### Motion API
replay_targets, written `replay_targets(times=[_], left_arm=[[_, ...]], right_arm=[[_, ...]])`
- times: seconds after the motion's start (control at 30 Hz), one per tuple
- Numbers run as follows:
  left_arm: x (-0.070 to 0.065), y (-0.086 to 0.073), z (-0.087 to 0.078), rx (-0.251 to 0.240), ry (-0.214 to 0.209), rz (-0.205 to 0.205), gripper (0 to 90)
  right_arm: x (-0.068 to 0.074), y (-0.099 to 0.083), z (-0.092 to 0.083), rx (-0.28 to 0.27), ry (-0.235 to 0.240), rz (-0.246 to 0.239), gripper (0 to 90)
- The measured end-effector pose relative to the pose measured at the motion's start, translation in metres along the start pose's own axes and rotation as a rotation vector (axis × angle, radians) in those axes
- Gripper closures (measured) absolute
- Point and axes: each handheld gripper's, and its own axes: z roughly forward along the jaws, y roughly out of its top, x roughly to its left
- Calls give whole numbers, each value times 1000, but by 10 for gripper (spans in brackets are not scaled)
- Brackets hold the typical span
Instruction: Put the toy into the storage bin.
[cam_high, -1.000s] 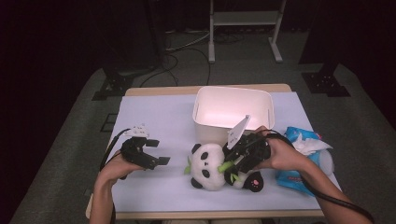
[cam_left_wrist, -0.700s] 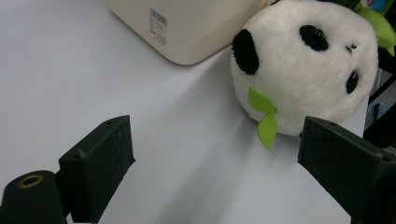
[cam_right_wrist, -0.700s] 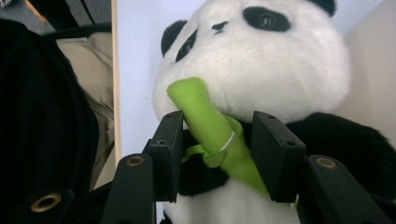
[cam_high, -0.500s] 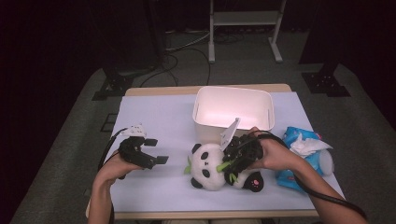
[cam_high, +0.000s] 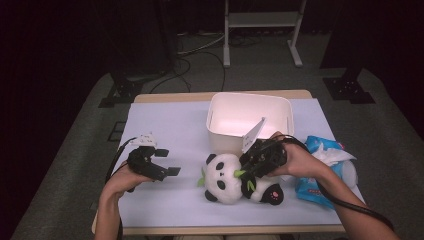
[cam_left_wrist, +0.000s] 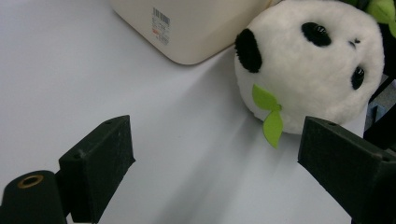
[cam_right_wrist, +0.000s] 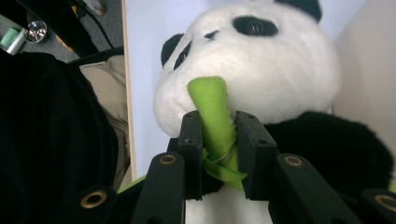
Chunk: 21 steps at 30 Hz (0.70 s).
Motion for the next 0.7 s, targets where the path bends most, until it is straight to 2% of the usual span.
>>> replay_targets(times=[0.3, 0.57, 0.7], left_arm=[[2, -2, 1, -3, -3, -8, 95], [5, -4, 1, -9, -10, -23, 94], [7, -5, 2, -10, -16, -29, 94]], right_arm=[[3, 1, -14, -19, -6, -5, 732], [10, 6, -35, -29, -44, -17, 732], [14, 12, -48, -39, -67, -44, 733]])
